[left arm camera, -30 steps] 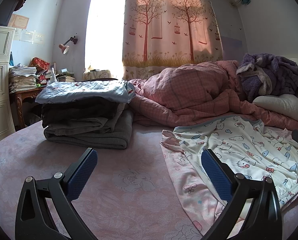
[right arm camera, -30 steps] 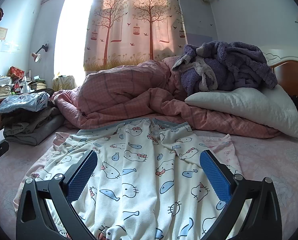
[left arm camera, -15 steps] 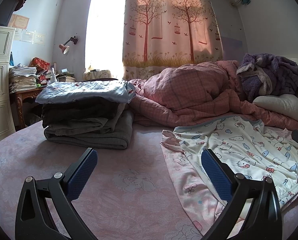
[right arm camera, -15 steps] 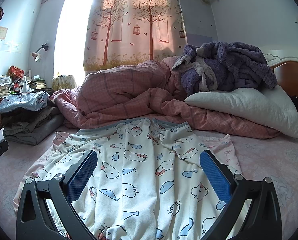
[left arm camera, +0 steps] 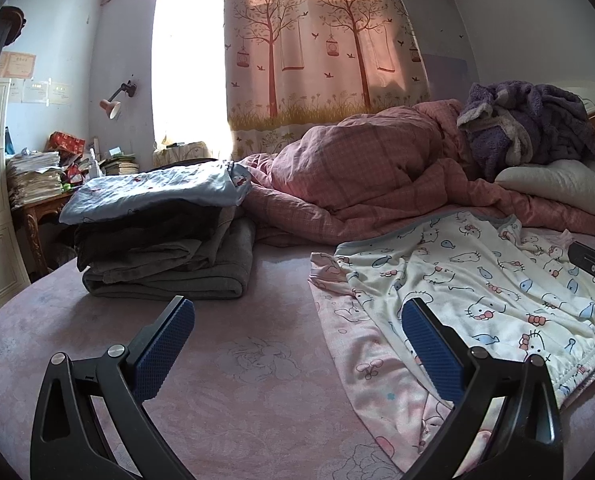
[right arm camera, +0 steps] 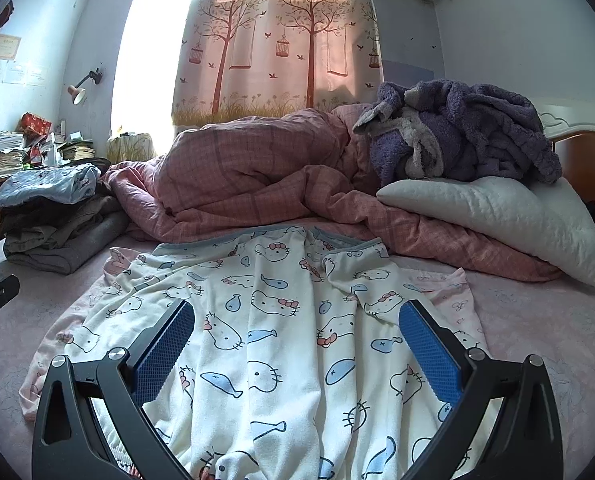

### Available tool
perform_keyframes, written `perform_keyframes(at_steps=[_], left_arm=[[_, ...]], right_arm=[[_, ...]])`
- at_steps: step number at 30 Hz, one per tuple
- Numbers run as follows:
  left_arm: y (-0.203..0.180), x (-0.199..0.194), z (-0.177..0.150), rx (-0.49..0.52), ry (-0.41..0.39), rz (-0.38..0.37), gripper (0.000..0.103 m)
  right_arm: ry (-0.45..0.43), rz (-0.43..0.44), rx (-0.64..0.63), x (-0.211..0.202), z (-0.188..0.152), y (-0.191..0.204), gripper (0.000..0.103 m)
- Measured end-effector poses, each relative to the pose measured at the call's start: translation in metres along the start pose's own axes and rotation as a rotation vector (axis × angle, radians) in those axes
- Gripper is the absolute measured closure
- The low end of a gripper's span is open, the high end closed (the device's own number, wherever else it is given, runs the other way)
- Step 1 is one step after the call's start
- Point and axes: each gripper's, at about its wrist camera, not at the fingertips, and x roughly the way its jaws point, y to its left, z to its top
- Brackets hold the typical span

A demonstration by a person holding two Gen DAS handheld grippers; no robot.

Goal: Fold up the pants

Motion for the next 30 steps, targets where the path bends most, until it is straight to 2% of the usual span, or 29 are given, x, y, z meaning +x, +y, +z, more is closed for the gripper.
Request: perform_keyframes(at_steps=[2,5,8,11,14,21,22,23,24,27,28,30], left_arm=[[-0.006,-0.003,0.001,0.027,-0.015,0.026,0.000],[-0.012,-0.008,0.003,0.059,-0.039,0.024,0.000],[-0.017,-0.021,0.008,0.076,-0.106,0.038,0.000],[-0.016,-0.033,0.021,0.036,-0.153,0.022,0.000],[-0.010,-0.042,0.038,-0.016,-0.160,-0.034,0.000],[-0.019,-0.052,0.052,0.020,-0.109,-0.067,0.000],[-0.025,-0.052,0.052,0.050,-0.102,-0.075,0.009],[-0.032,-0.051,0.051,0.081,-0.091,-0.088,0.026],[-0.036,-0.048,0.051,0.100,-0.076,-0.099,0.031],[-0.047,-0.037,0.049,0.096,-0.007,-0.151,0.038],[-0.050,-0.035,0.048,0.093,0.011,-0.162,0.042],[-0.054,-0.034,0.043,0.103,0.035,-0.166,0.042]], right_arm=[[0.013,0.001,-0.004,0.003,0.001,0.001,0.000],[0.014,-0.010,-0.010,0.003,0.002,0.003,0.000],[0.017,-0.003,-0.008,0.003,0.003,0.003,0.000],[0.019,0.007,-0.001,0.002,0.004,0.002,0.000],[-0.008,0.022,0.020,-0.007,0.007,-0.002,0.000],[-0.074,0.041,0.048,-0.043,0.024,-0.035,0.000],[-0.083,0.038,0.044,-0.047,0.026,-0.041,0.000],[-0.081,0.044,0.041,-0.049,0.028,-0.047,0.000],[-0.064,0.066,0.026,-0.048,0.029,-0.052,0.000],[0.047,0.105,-0.028,-0.036,0.031,-0.072,0.001],[0.060,0.102,-0.009,-0.036,0.032,-0.083,0.001],[0.065,0.103,0.033,-0.043,0.032,-0.105,0.001]])
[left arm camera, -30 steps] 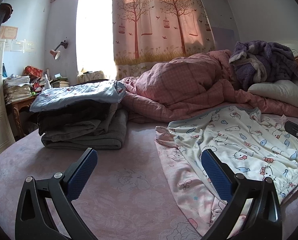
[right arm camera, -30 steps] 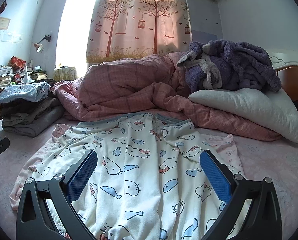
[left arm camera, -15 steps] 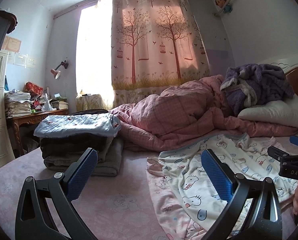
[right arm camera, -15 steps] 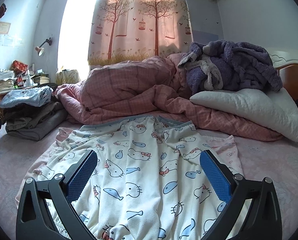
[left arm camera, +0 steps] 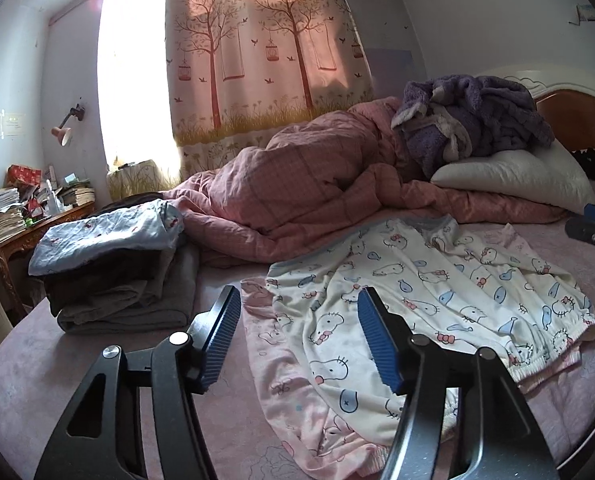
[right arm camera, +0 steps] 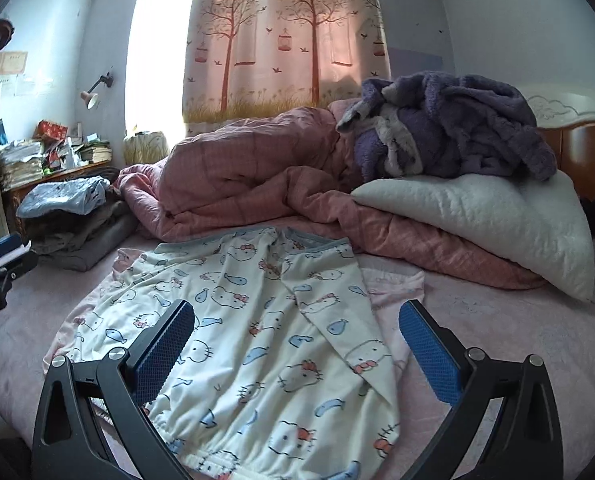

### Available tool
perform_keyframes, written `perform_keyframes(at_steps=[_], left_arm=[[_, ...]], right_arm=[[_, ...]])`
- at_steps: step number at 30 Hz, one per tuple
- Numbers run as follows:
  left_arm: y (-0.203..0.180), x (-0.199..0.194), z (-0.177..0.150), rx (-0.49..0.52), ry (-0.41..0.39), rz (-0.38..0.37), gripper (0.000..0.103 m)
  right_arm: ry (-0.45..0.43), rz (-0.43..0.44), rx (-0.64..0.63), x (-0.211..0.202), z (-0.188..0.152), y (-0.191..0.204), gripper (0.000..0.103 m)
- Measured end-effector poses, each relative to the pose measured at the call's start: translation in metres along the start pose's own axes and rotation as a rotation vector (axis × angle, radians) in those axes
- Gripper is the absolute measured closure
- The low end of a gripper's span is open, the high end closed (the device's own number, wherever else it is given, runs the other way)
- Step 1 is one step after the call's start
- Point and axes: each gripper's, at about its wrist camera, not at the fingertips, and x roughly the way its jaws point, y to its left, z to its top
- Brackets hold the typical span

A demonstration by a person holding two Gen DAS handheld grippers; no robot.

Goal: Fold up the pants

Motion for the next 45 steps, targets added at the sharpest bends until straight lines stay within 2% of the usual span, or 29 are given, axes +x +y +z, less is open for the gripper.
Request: perform_keyframes(at_steps=[3,4,5,7,9,11,15,17,19,21,24,25,27,29,30,31,32,34,41,43,45], left_arm=[[-0.004,0.002,-0.012,-0.001,0.080,-0.035,0.043],[-0.003,0.003,-0.017,-0.011,0.118,-0.061,0.048],[-0.002,0.003,-0.024,-0.022,0.154,-0.090,0.061],[-0.002,0.007,-0.037,-0.046,0.232,-0.149,0.071],[-0.001,0.012,-0.048,-0.082,0.286,-0.193,0.073],[0.000,0.019,-0.053,-0.118,0.329,-0.220,0.078],[-0.003,0.038,-0.051,-0.171,0.401,-0.301,0.078],[-0.003,0.049,-0.052,-0.198,0.443,-0.297,0.078],[-0.002,0.059,-0.055,-0.215,0.483,-0.250,0.076],[0.002,0.062,-0.059,-0.246,0.482,-0.247,0.076],[0.005,0.067,-0.063,-0.267,0.488,-0.275,0.078],[0.005,0.066,-0.063,-0.260,0.479,-0.283,0.099],[0.005,0.062,-0.060,-0.251,0.447,-0.282,0.102],[0.008,0.054,-0.054,-0.244,0.404,-0.260,0.102],[0.010,0.049,-0.051,-0.237,0.380,-0.240,0.102],[0.014,0.044,-0.048,-0.234,0.359,-0.220,0.102],[0.018,0.039,-0.046,-0.235,0.344,-0.209,0.102],[0.028,0.030,-0.041,-0.241,0.325,-0.212,0.102],[0.047,0.006,-0.037,-0.210,0.311,-0.180,0.103],[0.048,0.001,-0.037,-0.178,0.286,-0.097,0.103],[0.053,-0.002,-0.039,-0.178,0.285,-0.085,0.103]], right_arm=[[-0.008,-0.016,0.036,-0.016,-0.005,-0.023,0.000],[0.007,-0.003,0.043,-0.019,-0.009,-0.028,0.001],[0.028,0.017,0.052,-0.022,-0.014,-0.032,0.005],[0.078,0.065,0.058,-0.024,-0.027,-0.034,0.040],[0.135,0.100,0.058,-0.021,-0.043,-0.030,0.053],[0.141,0.087,0.039,-0.019,-0.055,-0.023,0.055],[0.123,0.014,0.036,-0.011,-0.057,-0.015,0.055],[0.127,-0.039,0.044,-0.004,-0.051,-0.017,0.055],[0.139,-0.079,0.050,0.004,-0.046,-0.020,0.055],[0.155,-0.085,0.064,0.010,-0.044,-0.026,0.054],[0.225,-0.108,0.071,0.027,-0.048,-0.035,0.054],[0.250,-0.086,0.075,0.033,-0.049,-0.038,0.054],[0.317,-0.066,0.076,0.048,-0.053,-0.041,0.055],[0.370,-0.112,0.067,0.060,-0.055,-0.042,0.070],[0.381,-0.136,0.074,0.063,-0.056,-0.042,0.089],[0.393,-0.170,0.079,0.065,-0.056,-0.042,0.099],[0.398,-0.193,0.085,0.064,-0.055,-0.041,0.099],[0.372,-0.206,0.113,0.055,-0.052,-0.039,0.100],[0.263,-0.111,0.118,0.005,-0.027,-0.020,0.102],[0.243,-0.110,0.088,-0.006,-0.022,-0.012,0.102],[0.221,-0.157,0.046,-0.012,-0.020,-0.004,0.102]])
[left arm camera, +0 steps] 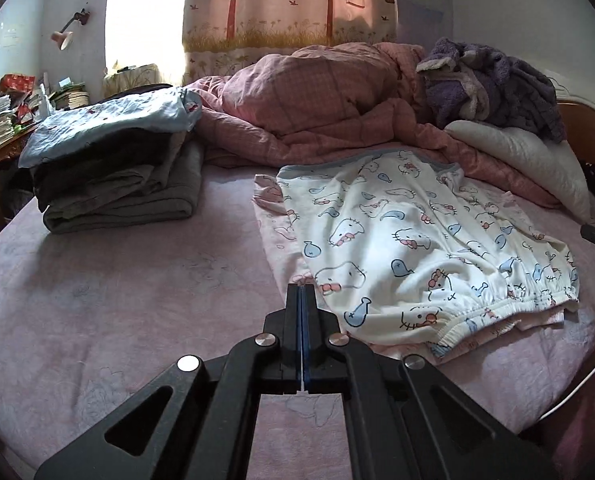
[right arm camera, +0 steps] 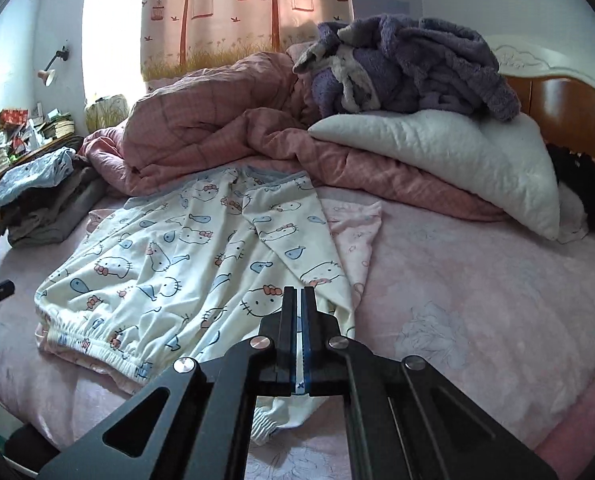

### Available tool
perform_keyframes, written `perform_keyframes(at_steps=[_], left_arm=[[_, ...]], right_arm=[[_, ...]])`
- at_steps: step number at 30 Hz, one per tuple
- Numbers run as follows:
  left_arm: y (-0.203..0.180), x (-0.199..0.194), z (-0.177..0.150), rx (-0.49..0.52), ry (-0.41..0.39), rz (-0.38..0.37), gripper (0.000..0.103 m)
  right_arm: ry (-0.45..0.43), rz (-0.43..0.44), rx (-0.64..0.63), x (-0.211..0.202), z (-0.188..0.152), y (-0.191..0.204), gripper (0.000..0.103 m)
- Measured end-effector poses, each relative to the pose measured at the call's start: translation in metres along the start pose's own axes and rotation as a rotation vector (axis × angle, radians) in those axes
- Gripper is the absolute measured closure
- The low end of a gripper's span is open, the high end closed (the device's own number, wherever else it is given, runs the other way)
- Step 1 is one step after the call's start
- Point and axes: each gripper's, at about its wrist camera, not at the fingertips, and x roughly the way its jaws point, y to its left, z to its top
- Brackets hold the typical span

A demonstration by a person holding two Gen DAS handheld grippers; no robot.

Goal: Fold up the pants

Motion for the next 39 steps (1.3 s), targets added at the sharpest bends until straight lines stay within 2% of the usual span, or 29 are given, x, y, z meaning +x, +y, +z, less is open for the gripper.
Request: perform_keyframes(at_steps=[1,3,6,8,9,10,12,14,16,18,21,23,25,28,29,32,35,39], left_arm=[[0.003,-0.001,0.000,-0.010,0.003,-0.012,0.103],[0.005,-0.003,0.000,-0.004,0.007,-0.018,0.103],[-0.006,-0.002,-0.002,0.041,0.006,-0.011,0.103],[-0.019,-0.001,0.003,0.061,0.003,-0.033,0.103],[-0.027,0.000,0.007,0.074,-0.004,-0.043,0.103],[-0.036,0.001,0.012,0.090,-0.013,-0.052,0.103],[-0.058,0.008,0.026,0.125,-0.031,-0.065,0.103],[-0.081,0.025,0.044,0.154,-0.031,-0.088,0.103],[-0.099,0.057,0.067,0.146,0.014,-0.136,0.103],[-0.109,0.086,0.090,0.120,0.023,-0.124,0.103],[-0.110,0.111,0.116,0.101,-0.010,-0.096,0.103],[-0.094,0.124,0.128,0.038,-0.001,-0.126,0.103],[-0.077,0.133,0.128,-0.014,0.003,-0.127,0.103],[-0.063,0.151,0.110,-0.019,-0.003,-0.090,0.103],[-0.059,0.160,0.103,-0.030,0.009,-0.099,0.103],[-0.051,0.189,0.090,-0.067,0.117,-0.119,0.103],[-0.051,0.193,0.088,-0.062,0.128,-0.119,0.103],[-0.053,0.193,0.085,-0.054,0.120,-0.109,0.103]], right_arm=[[-0.006,-0.026,0.010,-0.002,0.000,0.000,0.102],[-0.009,0.009,0.036,-0.005,0.001,-0.005,0.102],[-0.025,0.009,-0.019,0.000,0.002,-0.006,0.100],[0.000,-0.006,-0.041,0.015,0.006,-0.007,0.080],[0.044,0.000,-0.041,0.026,0.009,-0.009,0.056],[0.085,0.015,-0.028,0.037,0.014,-0.012,0.039],[0.120,0.067,-0.026,0.051,0.024,-0.015,0.040],[0.122,0.075,-0.072,0.061,0.037,-0.012,0.043],[0.114,0.103,-0.104,0.069,0.052,-0.007,0.052],[0.121,0.175,-0.115,0.081,0.069,-0.001,0.061],[0.130,0.211,-0.099,0.107,0.090,0.012,0.067],[0.167,0.234,-0.126,0.128,0.101,0.027,0.068],[0.197,0.227,-0.144,0.148,0.109,0.039,0.068],[0.249,0.228,-0.149,0.176,0.115,0.053,0.068],[0.269,0.227,-0.152,0.187,0.116,0.058,0.068],[0.309,0.204,-0.179,0.213,0.115,0.071,0.068],[0.330,0.202,-0.221,0.232,0.114,0.086,0.068],[0.357,0.061,-0.283,0.258,0.111,0.102,0.068]])
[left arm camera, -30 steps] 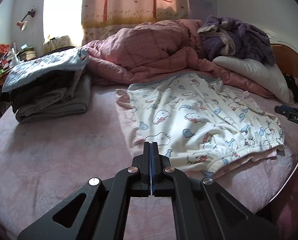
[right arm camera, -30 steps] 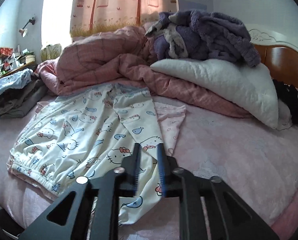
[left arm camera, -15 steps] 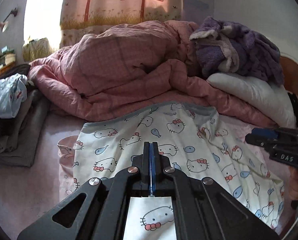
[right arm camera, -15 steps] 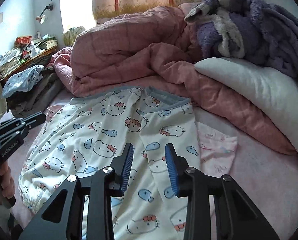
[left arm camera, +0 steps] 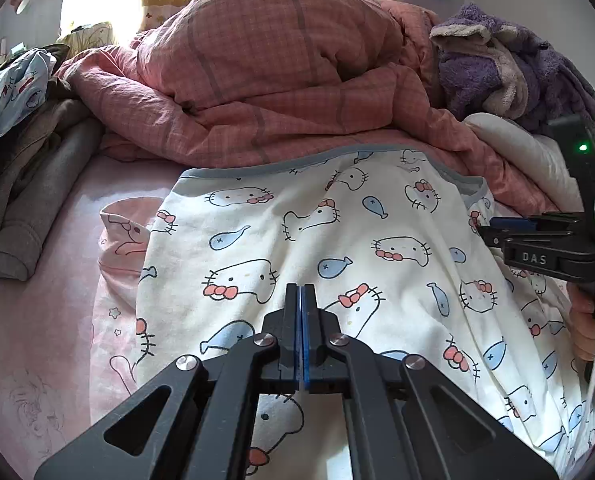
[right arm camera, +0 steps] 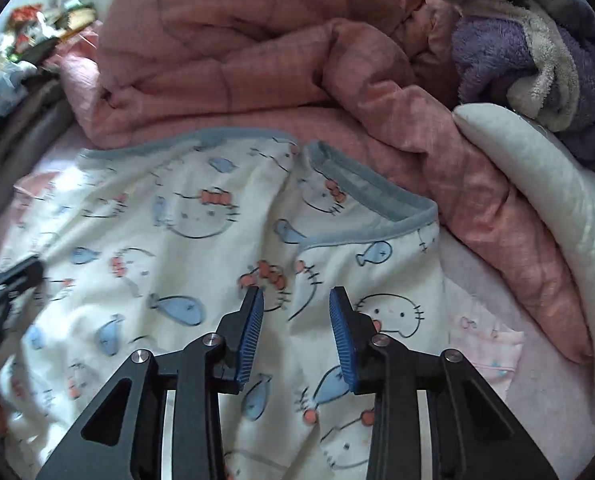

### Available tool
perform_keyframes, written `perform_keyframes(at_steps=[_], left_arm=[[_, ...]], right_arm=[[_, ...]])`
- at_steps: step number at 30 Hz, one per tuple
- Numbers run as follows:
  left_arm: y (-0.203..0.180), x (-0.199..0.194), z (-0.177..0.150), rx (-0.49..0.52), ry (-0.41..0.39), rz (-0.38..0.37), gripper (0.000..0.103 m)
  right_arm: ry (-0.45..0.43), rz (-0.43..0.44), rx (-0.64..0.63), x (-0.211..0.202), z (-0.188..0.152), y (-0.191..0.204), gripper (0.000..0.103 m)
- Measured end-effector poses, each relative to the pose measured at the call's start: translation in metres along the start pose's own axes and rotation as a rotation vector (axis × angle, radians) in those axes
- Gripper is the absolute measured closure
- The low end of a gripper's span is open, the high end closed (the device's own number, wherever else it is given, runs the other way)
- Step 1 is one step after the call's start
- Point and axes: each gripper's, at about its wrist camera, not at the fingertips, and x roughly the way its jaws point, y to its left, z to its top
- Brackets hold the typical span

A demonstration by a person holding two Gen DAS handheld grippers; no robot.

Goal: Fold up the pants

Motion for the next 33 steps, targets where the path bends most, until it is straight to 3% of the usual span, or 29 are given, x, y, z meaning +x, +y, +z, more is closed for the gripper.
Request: perform_keyframes(at_steps=[2,3,4,11,17,20,27,30,33], left_arm=[[0.002,-0.001,-0.002,-0.009,-0.006,-0.001,0.103],[0.003,-0.001,-0.002,-0.012,-0.008,-0.002,0.103],[0.003,-0.001,-0.001,-0.013,-0.010,-0.004,0.103],[-0.003,-0.002,-0.002,0.021,-0.016,0.020,0.103],[-0.003,-0.001,-0.002,0.020,-0.012,0.032,0.103],[-0.005,-0.001,-0.002,0.033,-0.014,0.038,0.103],[-0.004,-0.003,-0.001,0.029,-0.024,0.037,0.098],[-0.002,-0.015,0.000,0.026,-0.074,0.021,0.093],[0.004,-0.043,0.005,0.022,-0.175,0.034,0.075]], right_arm=[[0.037,-0.011,0.018,0.014,0.001,-0.003,0.081],[0.036,-0.019,0.025,0.018,0.001,-0.006,0.093],[0.024,-0.028,0.032,0.019,0.001,-0.009,0.097],[-0.095,-0.235,0.081,-0.002,0.014,-0.057,0.100],[-0.103,-0.383,0.196,-0.003,0.020,-0.125,0.100],[-0.095,-0.355,0.296,-0.002,0.012,-0.161,0.100],[-0.084,-0.390,0.362,0.008,-0.013,-0.208,0.100],[-0.138,-0.354,0.396,-0.001,-0.021,-0.214,0.100],[-0.221,-0.267,0.447,-0.030,-0.029,-0.217,0.098]])
